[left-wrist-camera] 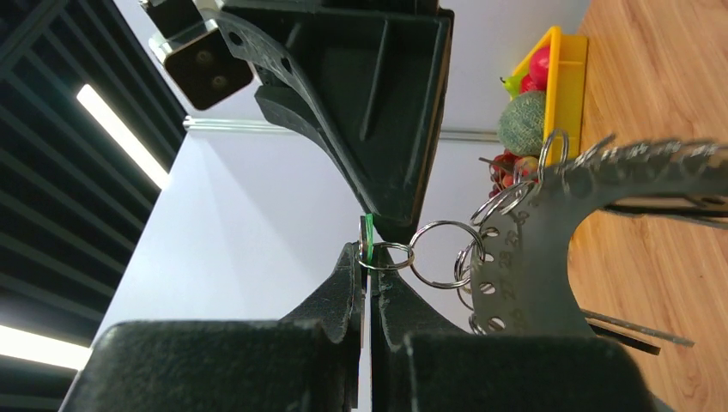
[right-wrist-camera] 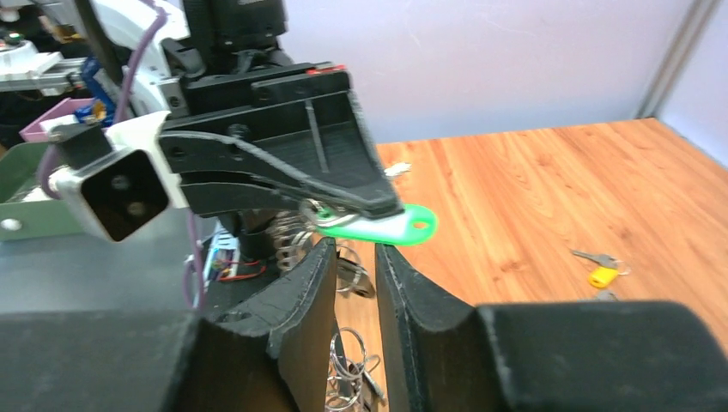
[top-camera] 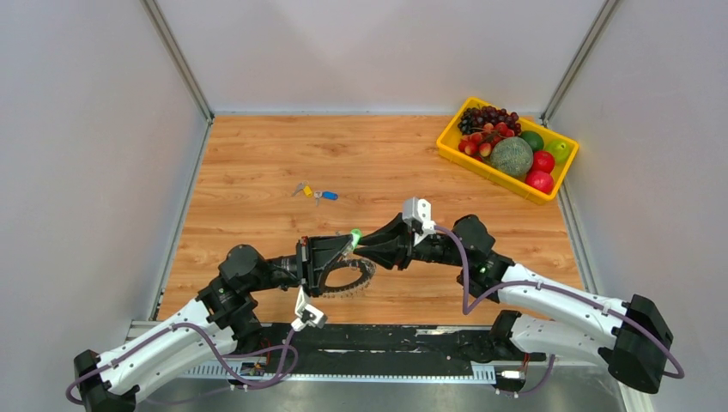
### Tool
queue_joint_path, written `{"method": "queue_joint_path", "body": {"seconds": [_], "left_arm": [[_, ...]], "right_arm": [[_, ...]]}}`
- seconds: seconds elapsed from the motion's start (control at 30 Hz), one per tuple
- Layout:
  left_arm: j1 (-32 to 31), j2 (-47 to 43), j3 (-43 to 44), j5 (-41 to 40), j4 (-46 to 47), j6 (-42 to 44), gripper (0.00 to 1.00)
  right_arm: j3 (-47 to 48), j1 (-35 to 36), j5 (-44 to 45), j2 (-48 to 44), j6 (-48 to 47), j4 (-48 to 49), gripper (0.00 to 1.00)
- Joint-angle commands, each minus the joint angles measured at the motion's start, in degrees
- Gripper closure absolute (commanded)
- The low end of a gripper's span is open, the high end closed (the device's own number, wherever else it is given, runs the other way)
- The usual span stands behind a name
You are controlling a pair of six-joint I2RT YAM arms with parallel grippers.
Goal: Remove the keys from the keyring
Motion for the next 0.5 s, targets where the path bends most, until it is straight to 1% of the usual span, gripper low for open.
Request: {"method": "queue_joint_path", "body": {"seconds": [0.0,0.33,0.47], "left_arm": [[-0.3,-0.7,1.8,2.9,3.4,-0.9,1.0],[-0.2,-0.5,2.1,3.0,4.1,-0.9,1.0],[-0.2,0.6,2.6,3.5,4.8,-1.3,1.0]], "right_arm": [[-0.7,-1.5,4.5,0.6,-4.0,5.6,0.72],[-1.6,-4.4,2.9,3.9,-3.7,8.8,0.74],[-1.7,-6.1,0.6,5.3,-3.0,9.4,0.74]]}}
